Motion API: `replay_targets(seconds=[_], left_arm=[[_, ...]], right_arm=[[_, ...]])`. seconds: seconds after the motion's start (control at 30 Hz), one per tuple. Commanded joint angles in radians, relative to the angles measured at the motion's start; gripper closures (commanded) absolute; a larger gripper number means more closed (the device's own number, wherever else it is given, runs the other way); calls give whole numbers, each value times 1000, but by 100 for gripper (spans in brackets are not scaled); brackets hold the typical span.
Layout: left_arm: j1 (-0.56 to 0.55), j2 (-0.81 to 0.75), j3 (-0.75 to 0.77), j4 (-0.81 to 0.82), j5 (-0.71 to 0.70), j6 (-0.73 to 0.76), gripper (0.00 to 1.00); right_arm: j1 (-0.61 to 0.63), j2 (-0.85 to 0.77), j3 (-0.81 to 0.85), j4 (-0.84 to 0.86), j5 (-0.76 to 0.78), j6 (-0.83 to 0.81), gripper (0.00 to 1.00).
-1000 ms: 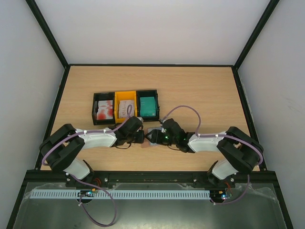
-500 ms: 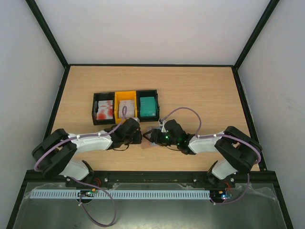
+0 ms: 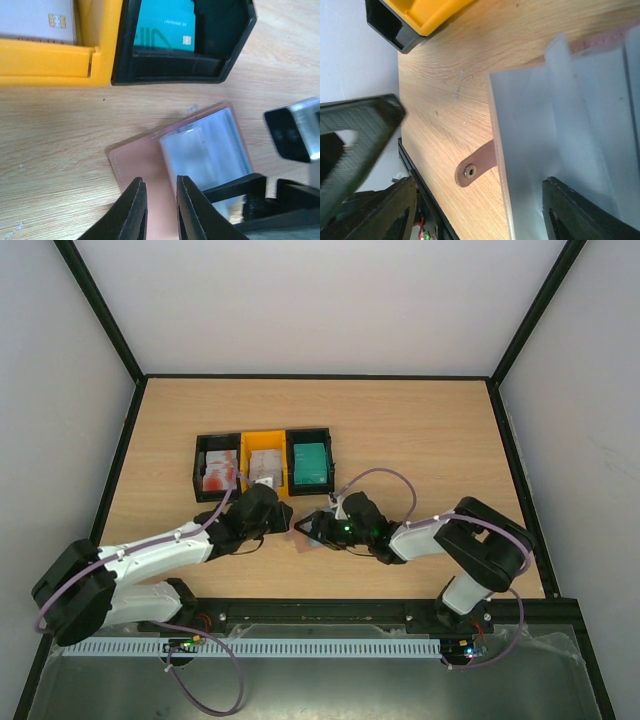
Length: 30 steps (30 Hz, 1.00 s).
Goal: Put the credit cards into the card holder
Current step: Open the card holder at the center of the board.
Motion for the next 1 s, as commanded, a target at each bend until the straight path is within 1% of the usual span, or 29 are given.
replay_targets(seconds=[0.0,0.17,0.23,0.33,0.63,0.87,0.97], left_arm=[[25,-52,-14,8,15,0,80],[46,-36,-34,84,132,20,79],[47,-9,-37,119,196,34,78],[47,37,-36,156,251,51,78],[47,174,-27,207,272,72,79],[48,273,-17,212,264,75,80],[47,307,-9,197,258,77,80]], right_arm=[[6,42,5,59,-35,8,31],[7,65,19,5,-2,4,33],[8,64,28,-33,22,-2,34],[8,53,36,-81,56,-15,36],[8,-6,52,-195,119,-62,43],[8,-84,77,-403,247,-125,45],[8,-99,103,-513,332,-156,45]])
